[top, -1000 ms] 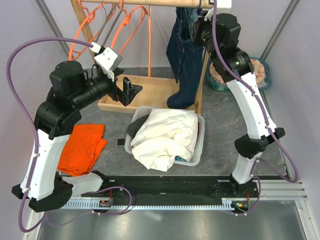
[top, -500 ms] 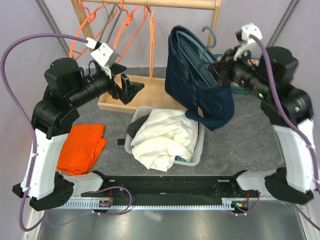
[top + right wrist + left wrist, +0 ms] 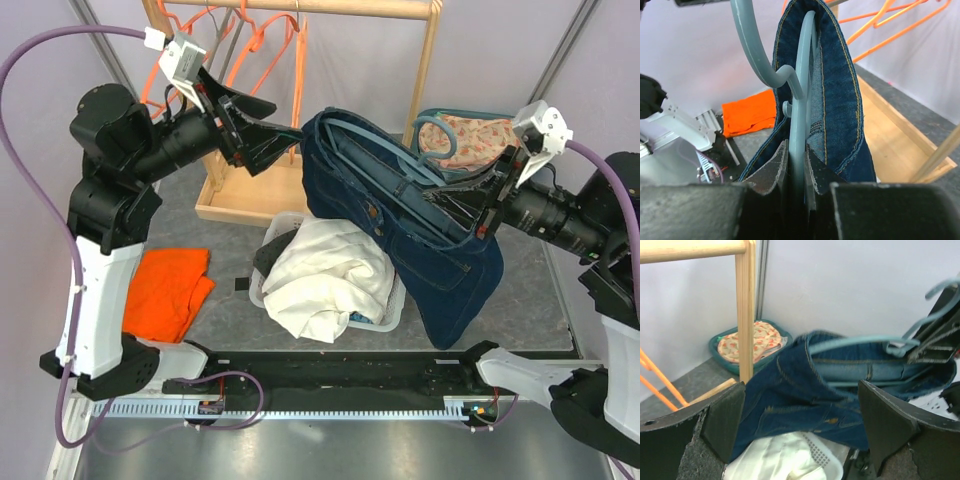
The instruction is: Remove the skirt from the hanger
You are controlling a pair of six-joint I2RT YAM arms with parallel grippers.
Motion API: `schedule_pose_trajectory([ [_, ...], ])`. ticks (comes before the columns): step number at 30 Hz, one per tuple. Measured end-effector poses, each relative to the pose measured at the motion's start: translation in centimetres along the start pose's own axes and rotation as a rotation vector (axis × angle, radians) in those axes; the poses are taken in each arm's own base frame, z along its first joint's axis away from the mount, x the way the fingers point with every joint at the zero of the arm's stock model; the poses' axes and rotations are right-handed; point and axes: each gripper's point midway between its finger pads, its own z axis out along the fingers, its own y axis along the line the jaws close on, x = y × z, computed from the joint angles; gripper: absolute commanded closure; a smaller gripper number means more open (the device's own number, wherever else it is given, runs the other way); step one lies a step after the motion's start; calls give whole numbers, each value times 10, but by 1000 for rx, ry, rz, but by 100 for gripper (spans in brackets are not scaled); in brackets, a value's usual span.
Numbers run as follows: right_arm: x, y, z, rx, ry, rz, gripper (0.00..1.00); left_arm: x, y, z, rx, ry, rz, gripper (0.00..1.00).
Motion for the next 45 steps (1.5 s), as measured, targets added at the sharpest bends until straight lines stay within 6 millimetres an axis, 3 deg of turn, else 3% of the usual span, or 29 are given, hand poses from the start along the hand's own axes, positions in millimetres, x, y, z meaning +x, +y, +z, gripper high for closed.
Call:
schedule_pose_trajectory([
  [10,15,-6,24,-33,67,43,100,4,12,31,38,-9,-87,0],
  [20,14,-3,25,-49,65,54,100,23,31,44,-43,12,-48,2],
  [23,14,-1,25,-64,63,61,100,26,33,46,-55,17,-34,15],
  [26,13,1,25,-71,61,65,100,27,33,47,-56,17,-17,37],
  [27,13,2,25,-73,61,68,100,26,34,47,-57,16,-11,49],
  [35,11,4,25,-82,56,83,100,29,33,49,-44,25,5,65],
  [40,10,5,25,-83,53,92,100,31,27,50,-15,32,15,96],
  [45,6,7,26,-96,38,106,100,33,20,52,7,41,46,98],
])
